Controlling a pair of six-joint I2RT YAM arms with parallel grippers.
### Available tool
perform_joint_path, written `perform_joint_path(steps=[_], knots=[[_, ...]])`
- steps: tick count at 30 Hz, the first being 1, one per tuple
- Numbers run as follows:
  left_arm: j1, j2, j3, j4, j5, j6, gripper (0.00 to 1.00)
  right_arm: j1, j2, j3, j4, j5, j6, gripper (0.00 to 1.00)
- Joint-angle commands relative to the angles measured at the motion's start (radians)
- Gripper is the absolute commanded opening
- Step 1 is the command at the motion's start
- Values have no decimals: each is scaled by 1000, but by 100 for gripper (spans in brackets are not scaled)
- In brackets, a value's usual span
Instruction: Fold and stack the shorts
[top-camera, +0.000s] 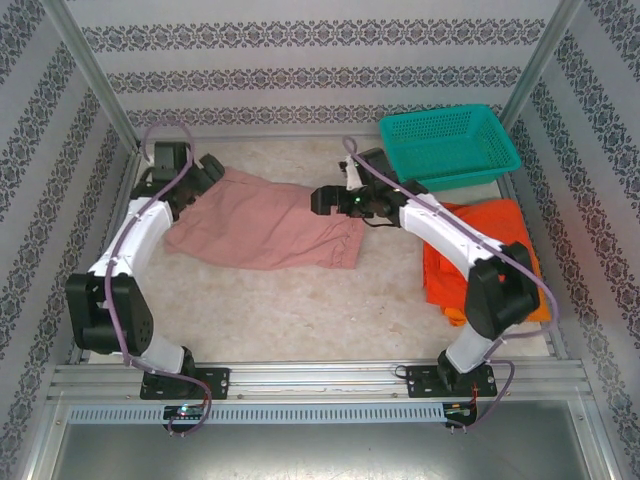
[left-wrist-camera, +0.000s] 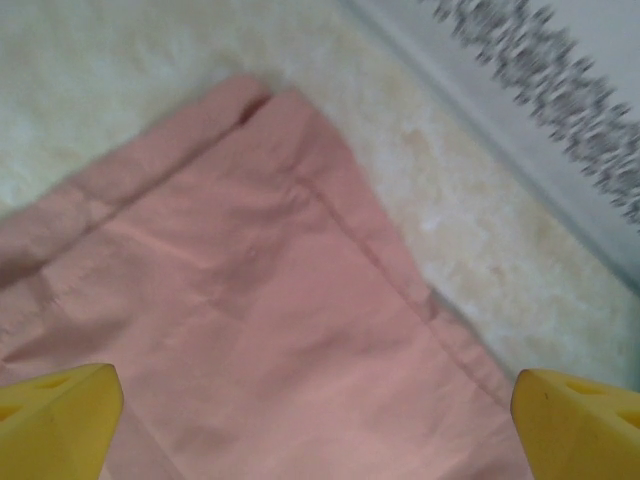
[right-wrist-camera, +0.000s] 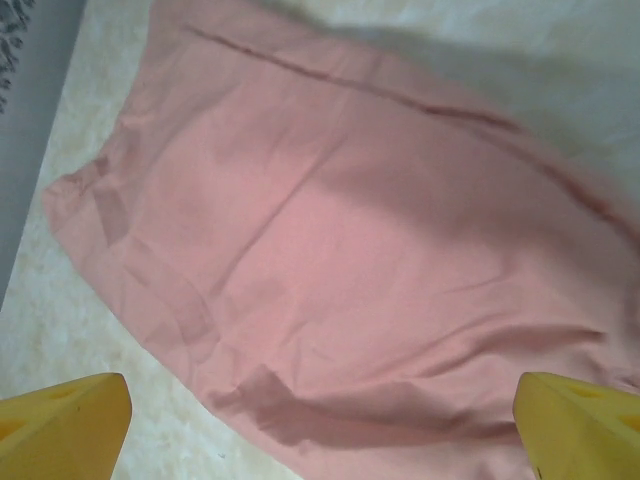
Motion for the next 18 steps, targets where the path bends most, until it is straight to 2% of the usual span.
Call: perform_joint_path(steps=[1,7,11,14,18], knots=[[11,76,-142,180,39,-61,100,-11,139,24,-37,-64,53,98],[65,157,-279,274,24,-87,100,-42,264,41,-46,-75,46,98],[108,146,-327,287,51,-96,100,-75,290,58,-42,-130,56,98],[107,33,-317,267,65,-76,100,-82,219,66,-35,-137,34,98],[67,-132,-206,160,106,-32,100,-71,27,33,-36,-48,-45,98]])
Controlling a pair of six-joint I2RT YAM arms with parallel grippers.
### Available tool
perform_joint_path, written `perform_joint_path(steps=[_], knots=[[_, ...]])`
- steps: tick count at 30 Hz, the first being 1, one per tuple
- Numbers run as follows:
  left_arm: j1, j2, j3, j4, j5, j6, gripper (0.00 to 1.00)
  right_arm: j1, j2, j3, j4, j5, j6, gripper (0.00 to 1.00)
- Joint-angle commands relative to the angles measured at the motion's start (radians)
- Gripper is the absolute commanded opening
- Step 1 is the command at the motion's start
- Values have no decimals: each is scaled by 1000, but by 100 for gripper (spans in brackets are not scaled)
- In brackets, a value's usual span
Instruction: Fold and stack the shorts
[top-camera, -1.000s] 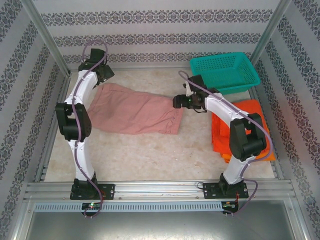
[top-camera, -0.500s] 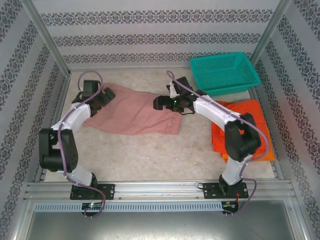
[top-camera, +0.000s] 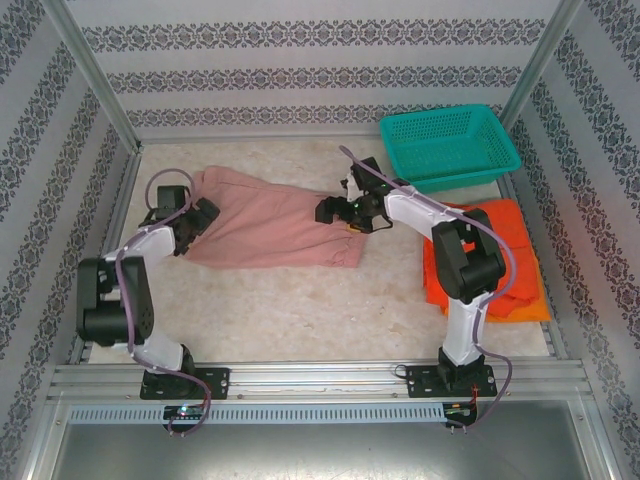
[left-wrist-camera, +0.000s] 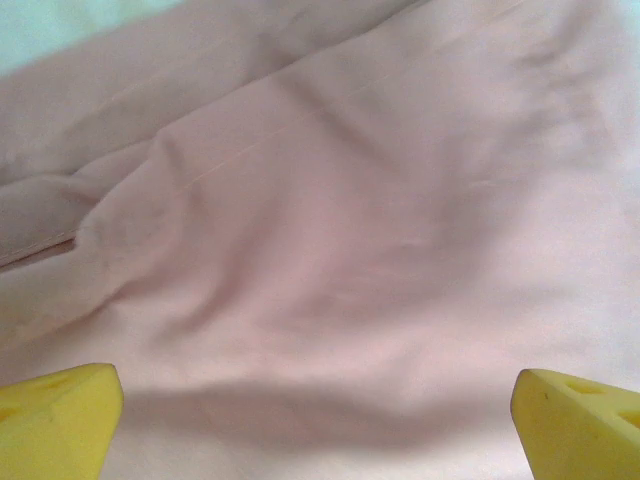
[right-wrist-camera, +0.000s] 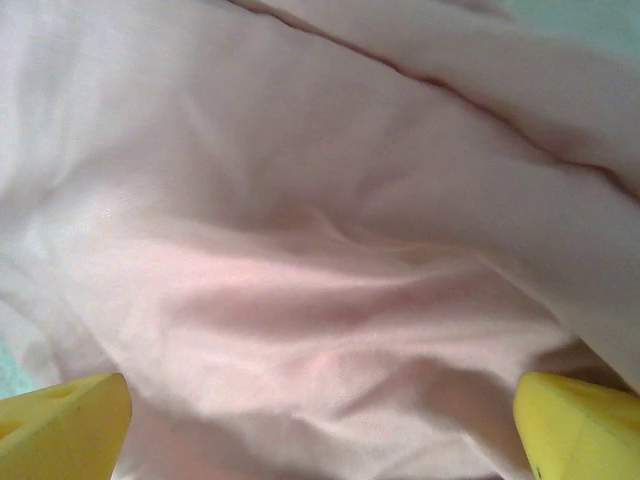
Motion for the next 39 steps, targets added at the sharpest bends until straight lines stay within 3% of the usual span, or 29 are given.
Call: perform_joint_path(steps=[1,5,10,12,14,17,19,22,25,29,39], knots=[[-54,-146,125,-62,40,48,100,17,-239,-39,24,90,-89,98],[-210,-202,203,-41,81,84,97,22,-443,-170,50,211,-167,98],[-436,-115,254,32,123,53,83,-78,-589,-316,67,207,-102,98],[-506,-42,278,43,120,42,75,-113,-630,-375,101,195,-77,98],[-566,45,305,63,128,23,56,-143,-650,-439,157,144,-31,98],[-623,181,341,102,137,-17,44,-168,-635,-504,240,59,45,98],[-640,269,369,120,164,-48,34,-165,-602,-517,252,50,78,98],[-655,382,390,119,157,-67,29,-158,-532,-516,275,25,125,97],[-656,451,370,118,147,-81,22,-138,-454,-510,313,17,177,90],[-654,470,296,158,105,-107,21,-112,-345,-483,330,25,243,82],[-653,465,224,224,118,-143,20,-40,-148,-405,401,6,326,70]])
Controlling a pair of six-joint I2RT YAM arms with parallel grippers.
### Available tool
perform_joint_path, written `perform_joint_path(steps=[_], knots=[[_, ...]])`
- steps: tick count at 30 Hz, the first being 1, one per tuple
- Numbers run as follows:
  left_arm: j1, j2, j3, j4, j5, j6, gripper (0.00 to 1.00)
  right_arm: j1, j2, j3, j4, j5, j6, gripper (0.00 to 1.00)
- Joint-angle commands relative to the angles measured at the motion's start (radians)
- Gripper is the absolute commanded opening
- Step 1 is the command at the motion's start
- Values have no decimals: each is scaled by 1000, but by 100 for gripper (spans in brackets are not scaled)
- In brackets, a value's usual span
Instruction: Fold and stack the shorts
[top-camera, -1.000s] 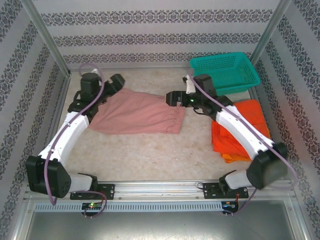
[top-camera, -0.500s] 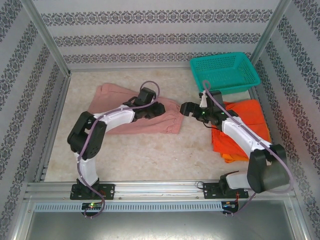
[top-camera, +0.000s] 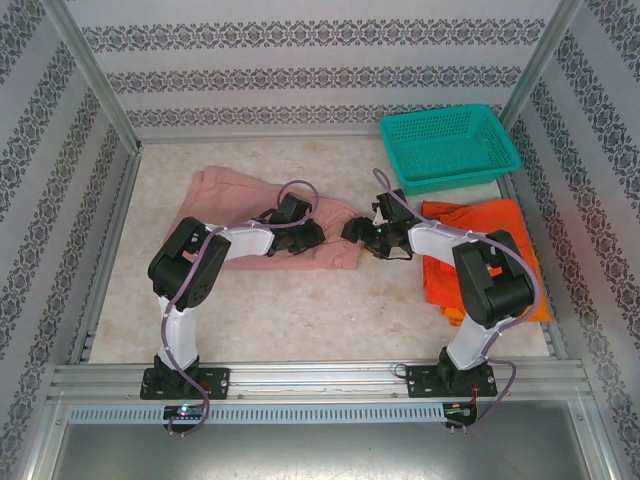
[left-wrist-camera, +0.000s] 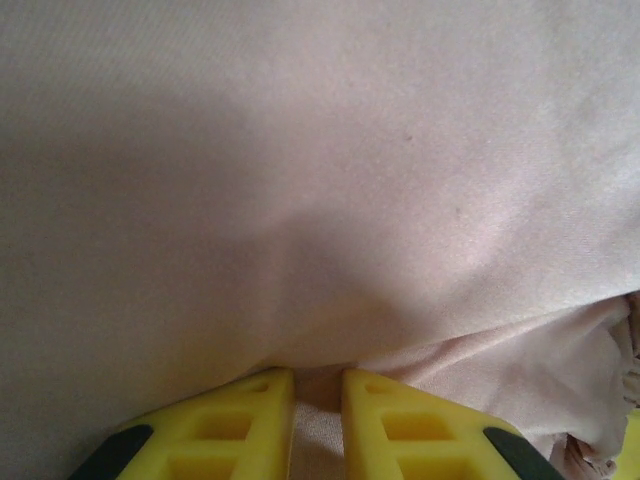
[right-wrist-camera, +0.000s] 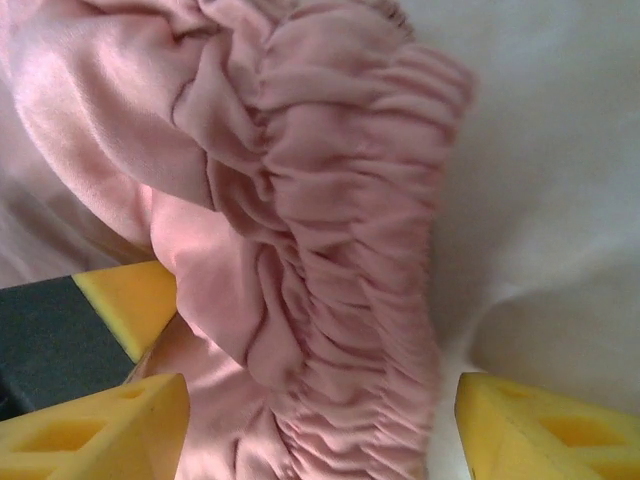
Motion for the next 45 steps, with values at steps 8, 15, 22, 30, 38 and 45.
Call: perform_joint_path(steps=[8,15,22,30,38,45], knots=[[-3,-1,-38,37,-5,-41,20,51,116,100,44,-2,69,61],[19,-100,-56,42,-25,-30,26,59,153,126,-27,57,25,32],[130,-392,-122,-39,-92,62,55,33,136,210,-288,133,-136,2],[348,-651,-265,-154,-103,142,81,-4,103,336,-582,216,-334,0],[472,-727,-424,-168,-81,146,87,-28,55,467,-807,338,-493,0],[473,-765,-486,-146,-69,129,88,-67,16,578,-962,431,-587,0]])
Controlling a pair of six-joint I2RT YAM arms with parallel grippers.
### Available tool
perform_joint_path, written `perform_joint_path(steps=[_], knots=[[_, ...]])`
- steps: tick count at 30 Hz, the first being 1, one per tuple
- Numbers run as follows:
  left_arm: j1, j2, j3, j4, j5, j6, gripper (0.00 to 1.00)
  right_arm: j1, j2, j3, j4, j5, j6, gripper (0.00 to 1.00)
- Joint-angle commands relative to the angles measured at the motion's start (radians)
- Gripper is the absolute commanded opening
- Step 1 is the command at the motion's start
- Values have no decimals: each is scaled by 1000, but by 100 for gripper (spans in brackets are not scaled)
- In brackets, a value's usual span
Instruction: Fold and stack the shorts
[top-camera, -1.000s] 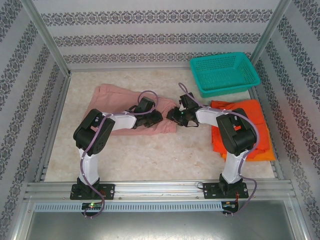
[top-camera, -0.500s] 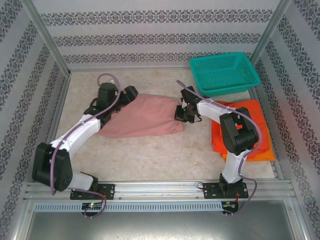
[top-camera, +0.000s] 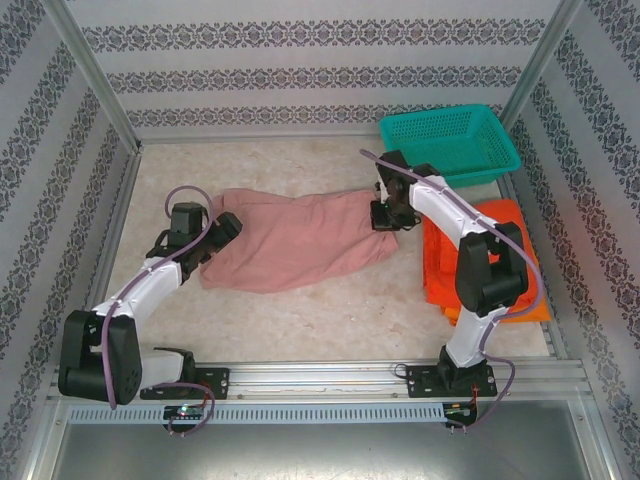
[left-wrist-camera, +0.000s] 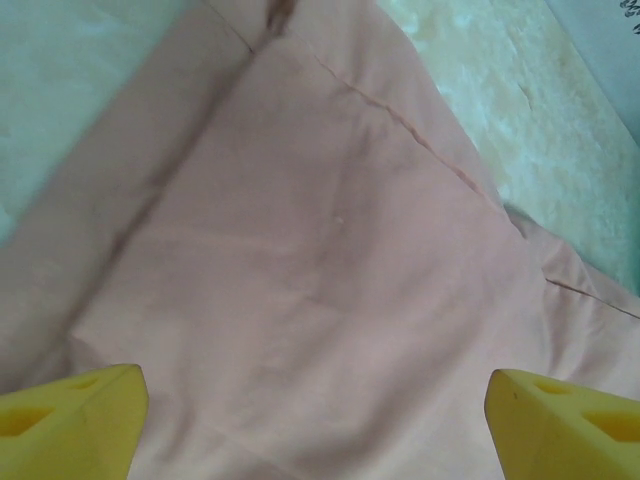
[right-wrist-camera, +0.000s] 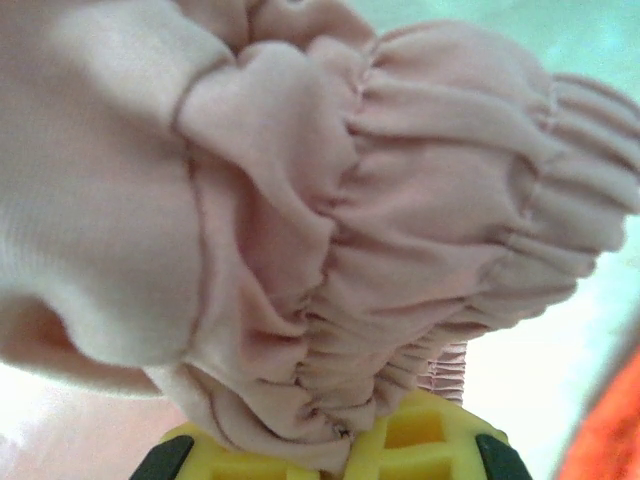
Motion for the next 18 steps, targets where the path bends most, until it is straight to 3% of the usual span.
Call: perform_joint_path(steps=[1,18], knots=[[6,-27,-9,4,12,5,88,-20,-50,73,-141,92,-85,0],[6,-41,-17,29,56,-22,89,0,9,419,-425,384,-201,0]])
